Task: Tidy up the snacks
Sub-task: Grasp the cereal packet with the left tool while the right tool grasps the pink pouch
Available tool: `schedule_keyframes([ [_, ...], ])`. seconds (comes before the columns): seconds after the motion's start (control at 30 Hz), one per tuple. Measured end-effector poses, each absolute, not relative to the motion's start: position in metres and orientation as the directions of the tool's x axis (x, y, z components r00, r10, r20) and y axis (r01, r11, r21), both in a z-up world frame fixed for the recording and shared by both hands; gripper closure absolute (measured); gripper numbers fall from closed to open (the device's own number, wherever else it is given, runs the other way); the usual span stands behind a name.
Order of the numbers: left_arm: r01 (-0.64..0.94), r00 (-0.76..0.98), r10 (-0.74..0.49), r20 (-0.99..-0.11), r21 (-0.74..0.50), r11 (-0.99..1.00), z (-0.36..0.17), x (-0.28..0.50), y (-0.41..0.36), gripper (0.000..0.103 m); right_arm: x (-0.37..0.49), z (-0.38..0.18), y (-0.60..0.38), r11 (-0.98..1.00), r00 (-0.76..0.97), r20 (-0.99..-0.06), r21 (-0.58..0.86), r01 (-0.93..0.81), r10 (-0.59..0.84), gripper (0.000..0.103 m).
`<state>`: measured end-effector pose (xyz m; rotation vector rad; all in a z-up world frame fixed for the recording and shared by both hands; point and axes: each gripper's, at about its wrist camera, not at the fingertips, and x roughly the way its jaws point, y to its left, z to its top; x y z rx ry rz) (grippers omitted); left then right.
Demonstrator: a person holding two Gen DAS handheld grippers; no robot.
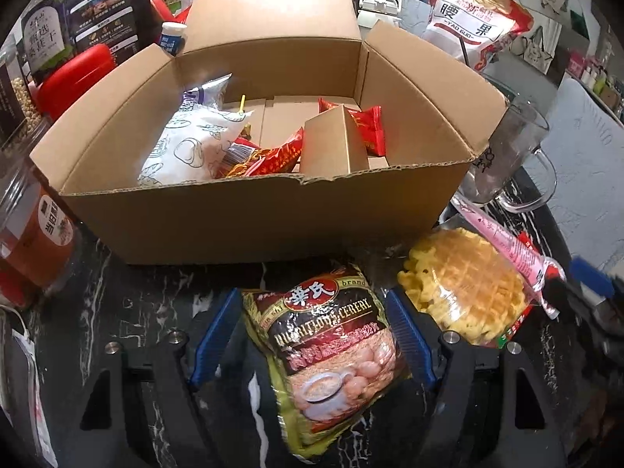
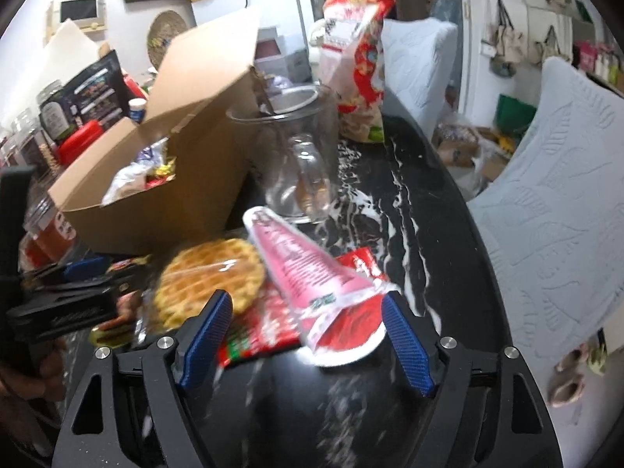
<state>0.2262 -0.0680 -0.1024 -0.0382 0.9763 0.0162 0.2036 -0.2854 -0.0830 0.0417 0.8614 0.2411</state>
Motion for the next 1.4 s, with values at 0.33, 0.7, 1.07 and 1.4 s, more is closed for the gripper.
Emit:
schedule_keyframes([
  [0.33, -0.020, 0.556, -0.001, -0.831, -0.014, 1.000, -0.105, 0.224, -0.068, 0.027, 0.246, -0.100, -0.282, 0.941, 0.526, -0.817, 0.060, -0.333, 0.238, 0.021],
  [0.7, -0.009, 0.520, -0.002, -0.854, -0.008, 1.000, -0.111, 0.221, -0.063, 0.027, 0.231, -0.105, -0.268, 0.921, 0.500, -0.830, 0.041, -0.387, 0.247, 0.048],
  [1.07, 0.018, 0.500, -0.028, -0.865, -0.022, 1.000, -0.123, 0.208, -0.050, 0.024, 0.180, -0.108, -0.256, 0.933, 0.499, -0.839, 0.029, -0.360, 0.218, 0.058],
  [1.4, 0.102, 0.538, -0.110, -0.836, -0.065, 0.993, -0.119, 0.173, -0.044, 0.035, 0.151, -0.108, -0.255, 0.956, 0.516, -0.833, 0.049, -0.289, 0.199, 0.068],
])
